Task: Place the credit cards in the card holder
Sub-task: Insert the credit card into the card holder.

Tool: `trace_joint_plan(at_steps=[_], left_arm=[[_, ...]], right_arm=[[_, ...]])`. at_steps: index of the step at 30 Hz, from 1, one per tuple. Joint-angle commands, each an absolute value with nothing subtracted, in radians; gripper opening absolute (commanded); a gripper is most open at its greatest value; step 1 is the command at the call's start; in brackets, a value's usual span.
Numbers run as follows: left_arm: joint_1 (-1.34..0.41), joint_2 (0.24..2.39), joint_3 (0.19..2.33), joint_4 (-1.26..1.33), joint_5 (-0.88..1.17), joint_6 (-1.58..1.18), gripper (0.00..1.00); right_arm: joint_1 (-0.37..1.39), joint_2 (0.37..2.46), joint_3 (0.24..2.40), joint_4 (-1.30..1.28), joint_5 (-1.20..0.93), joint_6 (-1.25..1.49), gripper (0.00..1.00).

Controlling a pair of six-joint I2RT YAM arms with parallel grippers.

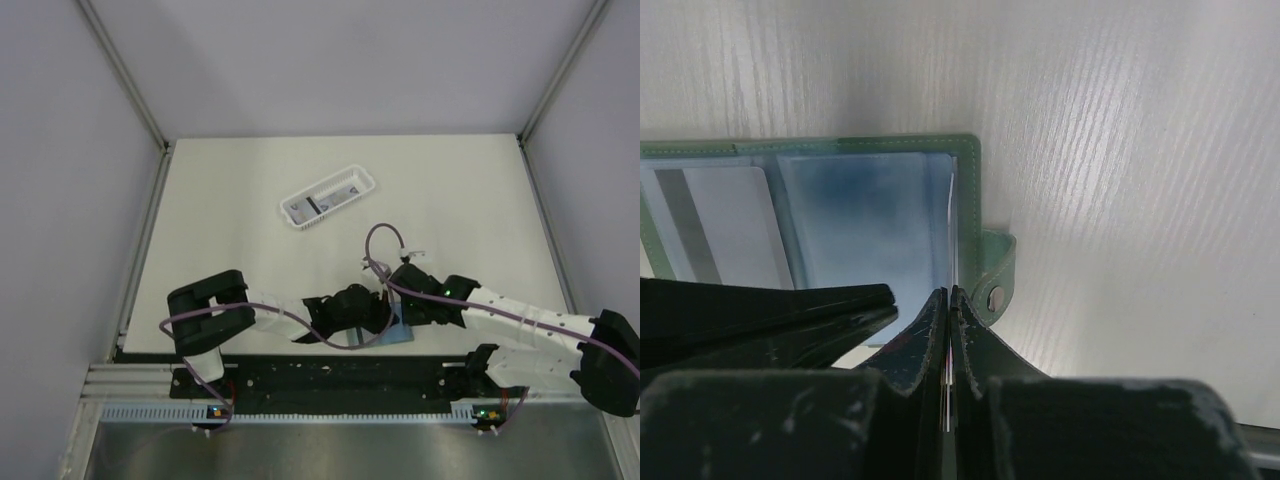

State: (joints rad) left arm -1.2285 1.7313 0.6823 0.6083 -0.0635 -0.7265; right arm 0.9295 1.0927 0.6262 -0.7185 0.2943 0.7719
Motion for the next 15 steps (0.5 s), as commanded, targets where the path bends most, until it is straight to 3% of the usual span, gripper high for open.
trace_joint_plan(at_steps=[1, 6, 15], left_arm=[[-1.230, 1.784, 0.824, 0.442, -0.066, -0.749, 0.00], [-1.227, 1.838, 0.903, 0.221, -0.078, -0.753, 0.00], [-1.226, 1.750, 0.737, 0.222, -0.109, -0.819, 0.00]], right_arm=[[0.940, 1.086, 0.603, -0.706, 0.296, 0.790, 0.00], [0.940, 1.094, 0.603, -0.699, 0.296, 0.788, 0.00], [0.940, 1.098, 0.601, -0.699, 0.305, 0.788, 0.00]])
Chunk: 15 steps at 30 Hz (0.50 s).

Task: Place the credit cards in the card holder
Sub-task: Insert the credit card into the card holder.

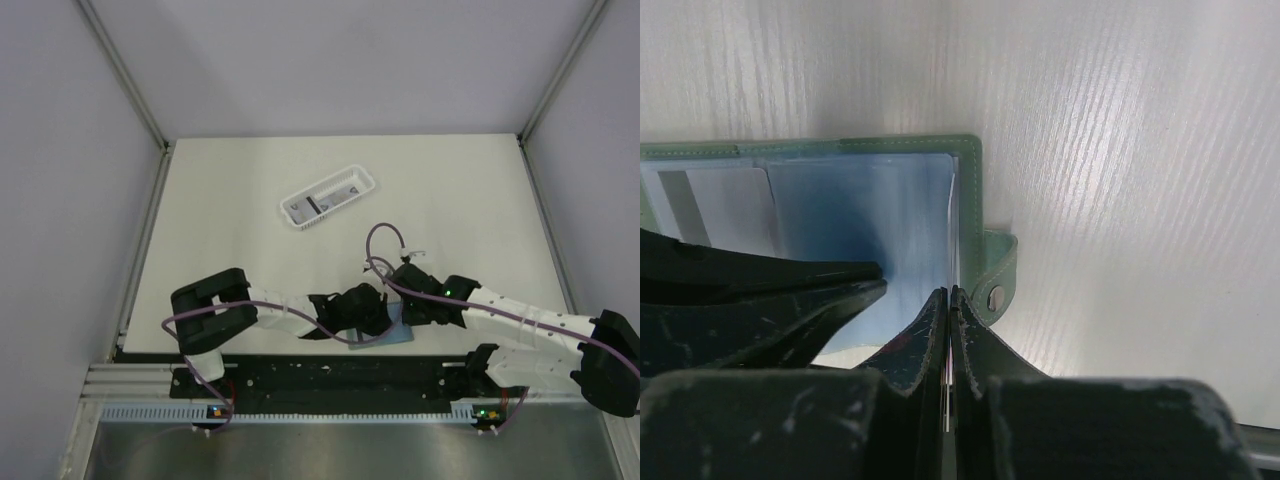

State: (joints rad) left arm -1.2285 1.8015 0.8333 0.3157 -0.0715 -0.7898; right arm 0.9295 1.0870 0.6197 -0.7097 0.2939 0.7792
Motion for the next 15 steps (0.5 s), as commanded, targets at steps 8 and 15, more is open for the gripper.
trace_joint_plan(at_steps=[8, 15], left_arm=[[-1.226, 1.596, 0.563, 0.273, -0.155, -0.870, 0.00], [-1.226, 1.572, 0.518, 0.328, -0.147, -0.881, 0.00]], right_arm=[[0.939, 1.095, 0.600, -0.699, 0.307, 0.788, 0.00], [0.939, 0.979, 0.598, -0.687, 0.334, 0.787, 0.00]])
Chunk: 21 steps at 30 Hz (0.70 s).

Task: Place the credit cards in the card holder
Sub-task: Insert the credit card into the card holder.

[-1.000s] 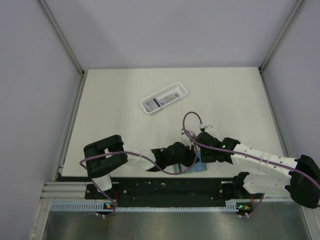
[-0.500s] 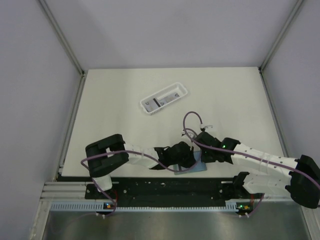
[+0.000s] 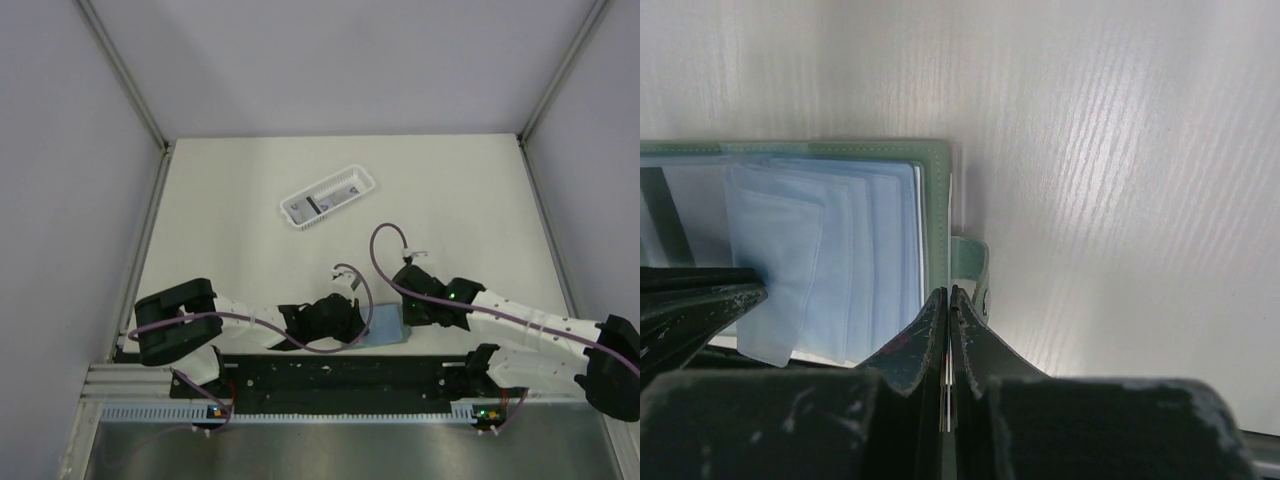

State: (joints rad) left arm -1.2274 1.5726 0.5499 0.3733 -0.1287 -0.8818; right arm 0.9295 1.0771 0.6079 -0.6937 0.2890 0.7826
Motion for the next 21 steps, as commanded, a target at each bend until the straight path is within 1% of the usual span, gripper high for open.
trace_joint_plan(at_steps=[1, 5, 7, 11, 15, 21], left_arm=[[-1.226, 1.574, 0.518, 0.330, -0.146, -0.882, 0.00], [-1.226, 1.575, 0.517, 0.334, -0.146, -0.884, 0.00], [-1.224, 1.574, 0.515, 0.337, -0.149, -0.885, 0.00], [-1.226, 1.574, 0.514, 0.337, -0.149, -0.888, 0.00], [-1.226, 1.572, 0.512, 0.337, -0.147, -0.888, 0.00], [-1.226, 1.568, 0.511, 0.336, -0.150, -0.890, 0.00]], right_arm=[[0.939, 0.935, 0.592, -0.675, 0.333, 0.785, 0.00], [0.939, 0.744, 0.555, -0.588, 0.237, 0.776, 0.00], [0.937, 0.704, 0.538, -0.558, 0.171, 0.798, 0.00], [0.939, 0.706, 0.491, -0.525, 0.060, 0.854, 0.00], [0.939, 0.700, 0.407, -0.434, -0.024, 0.937, 0.00], [0.939, 0.687, 0.357, -0.433, -0.005, 1.020, 0.00]])
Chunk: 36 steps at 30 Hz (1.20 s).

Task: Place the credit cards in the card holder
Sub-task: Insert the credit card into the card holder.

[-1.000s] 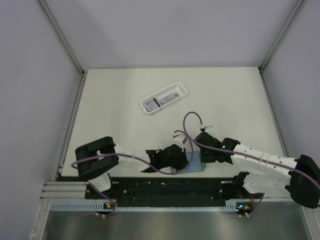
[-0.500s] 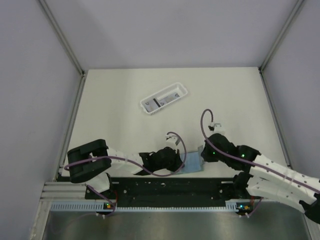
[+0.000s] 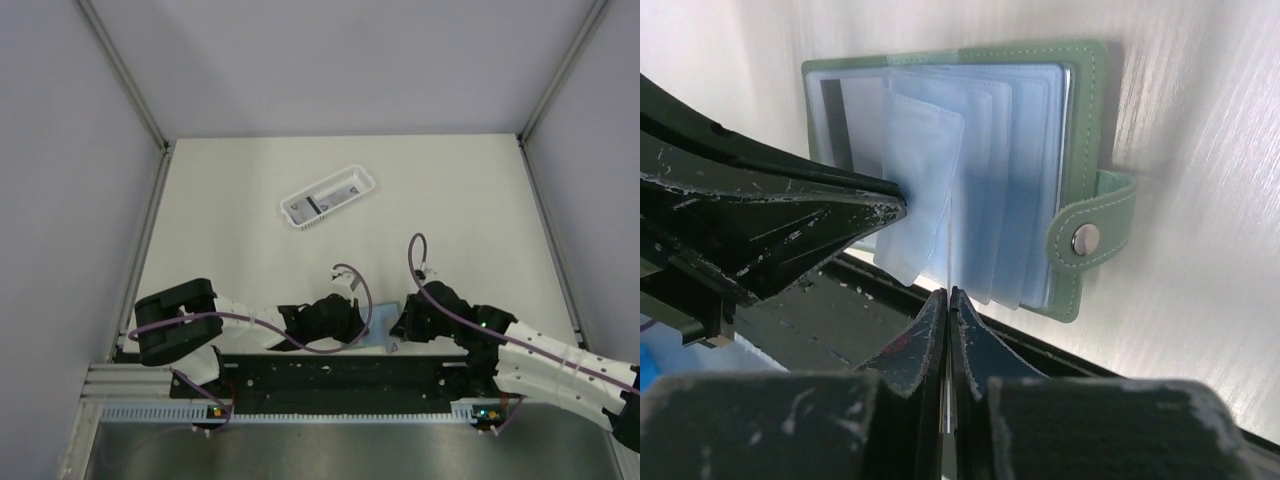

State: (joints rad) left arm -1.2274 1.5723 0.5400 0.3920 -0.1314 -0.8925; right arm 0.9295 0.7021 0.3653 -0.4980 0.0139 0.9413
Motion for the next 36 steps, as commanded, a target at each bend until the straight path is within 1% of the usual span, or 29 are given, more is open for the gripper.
trace_joint_plan(at_steps=[1, 4, 16, 23, 30, 36], left_arm=[[-1.226, 1.566, 0.509, 0.336, -0.150, -0.888, 0.00], [-1.224, 1.565, 0.511, 0.333, -0.155, -0.890, 0.00], [-1.226, 1.555, 0.509, 0.330, -0.152, -0.891, 0.00], [-1.226, 1.546, 0.505, 0.367, -0.130, -0.881, 0.00], [-1.226, 1.476, 0.497, 0.405, -0.123, -0.865, 0.00], [-1.224, 1.378, 0.499, 0.431, -0.132, -0.833, 0.00]], right_arm=[[0.939, 0.690, 0.354, -0.440, -0.005, 1.031, 0.00], [0.939, 0.704, 0.353, -0.469, 0.038, 1.048, 0.00], [0.939, 0.770, 0.331, -0.448, 0.058, 1.074, 0.00], [0.939, 0.689, 0.246, -0.289, 0.026, 1.069, 0.00], [0.939, 0.581, 0.164, -0.207, 0.032, 1.078, 0.00], [0.936, 0.589, 0.133, -0.117, 0.003, 1.078, 0.00]])
